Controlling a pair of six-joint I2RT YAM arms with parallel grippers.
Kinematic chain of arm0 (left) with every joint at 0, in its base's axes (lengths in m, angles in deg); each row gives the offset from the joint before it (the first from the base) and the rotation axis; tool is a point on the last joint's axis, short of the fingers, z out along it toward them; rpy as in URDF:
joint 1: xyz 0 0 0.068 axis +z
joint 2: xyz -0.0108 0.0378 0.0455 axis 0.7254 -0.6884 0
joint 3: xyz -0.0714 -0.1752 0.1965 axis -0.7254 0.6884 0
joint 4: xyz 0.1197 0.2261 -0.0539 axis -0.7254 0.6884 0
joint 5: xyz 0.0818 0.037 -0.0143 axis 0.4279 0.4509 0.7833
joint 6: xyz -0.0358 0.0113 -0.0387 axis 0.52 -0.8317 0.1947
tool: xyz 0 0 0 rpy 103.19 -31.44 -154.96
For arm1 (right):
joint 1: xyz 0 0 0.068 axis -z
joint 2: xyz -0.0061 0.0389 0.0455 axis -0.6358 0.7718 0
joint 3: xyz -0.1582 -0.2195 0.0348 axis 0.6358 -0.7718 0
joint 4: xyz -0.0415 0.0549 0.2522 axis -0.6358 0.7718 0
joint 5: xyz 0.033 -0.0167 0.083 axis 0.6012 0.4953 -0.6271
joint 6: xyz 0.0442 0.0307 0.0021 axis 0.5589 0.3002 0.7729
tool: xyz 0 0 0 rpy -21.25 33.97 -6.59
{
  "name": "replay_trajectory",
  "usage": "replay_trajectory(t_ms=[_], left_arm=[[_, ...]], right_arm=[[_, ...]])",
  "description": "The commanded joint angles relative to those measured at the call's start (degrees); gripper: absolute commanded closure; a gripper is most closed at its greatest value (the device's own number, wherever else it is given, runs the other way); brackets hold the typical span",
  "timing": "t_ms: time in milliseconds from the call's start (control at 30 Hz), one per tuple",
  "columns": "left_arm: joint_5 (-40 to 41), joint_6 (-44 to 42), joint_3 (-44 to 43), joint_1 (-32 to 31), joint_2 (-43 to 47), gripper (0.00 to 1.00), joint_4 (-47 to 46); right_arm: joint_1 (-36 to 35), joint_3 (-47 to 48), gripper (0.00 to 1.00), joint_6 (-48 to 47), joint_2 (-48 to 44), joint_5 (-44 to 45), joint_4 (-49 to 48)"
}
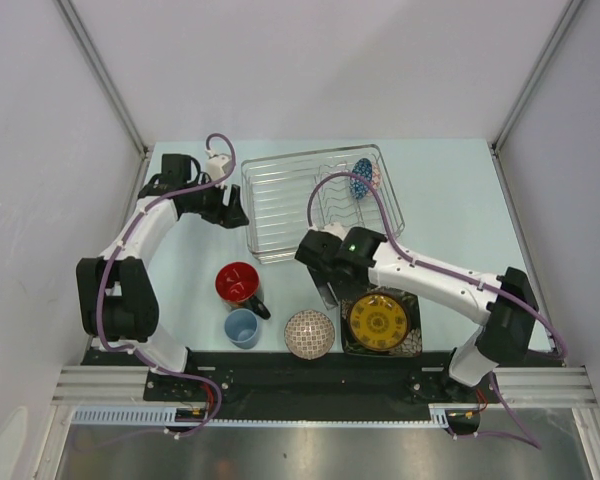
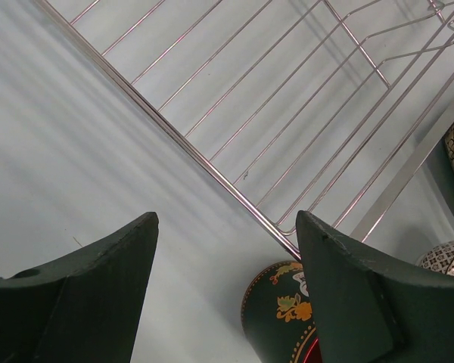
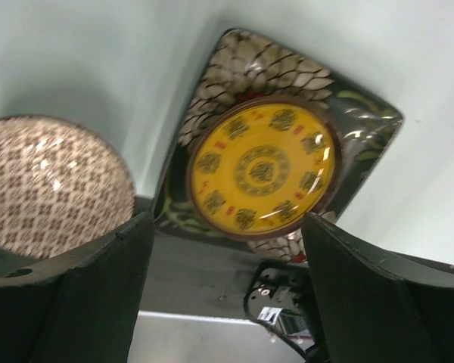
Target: Load the mixed dishes into the dish rack
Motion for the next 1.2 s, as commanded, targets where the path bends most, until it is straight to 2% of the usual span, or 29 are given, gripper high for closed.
replay_trajectory(t_ms=[0, 233, 533, 833, 1167], left_arm=[[-0.4, 0.9, 0.8, 0.4, 1.6, 0.21, -2.5], [-0.1, 0.9, 1.3, 0.4, 1.7, 0.21, -2.8], [0.2, 0.6, 0.7, 0.4, 1.9, 0.21, -2.0], [0.7, 0.7, 0.4, 0.4, 2.3, 0.22, -1.4], [1.4, 1.1, -1.1, 0.4, 1.6, 0.22, -0.3]], right_arm=[[-3.0, -0.4, 0.19, 2.5, -2.8, -3.8, 0.3], [-4.7, -5.2, 0.27, 0.5, -3.3, -11.4, -6.1], [-4.4, -11.4, 0.25, -4.5, -2.4, -18.3, -16.9], [-2.6, -16.3, 0.26, -6.2, 0.1, -23.1, -22.9], [0.1, -17.1, 0.41, -8.3, 2.8, -26.4, -26.2]])
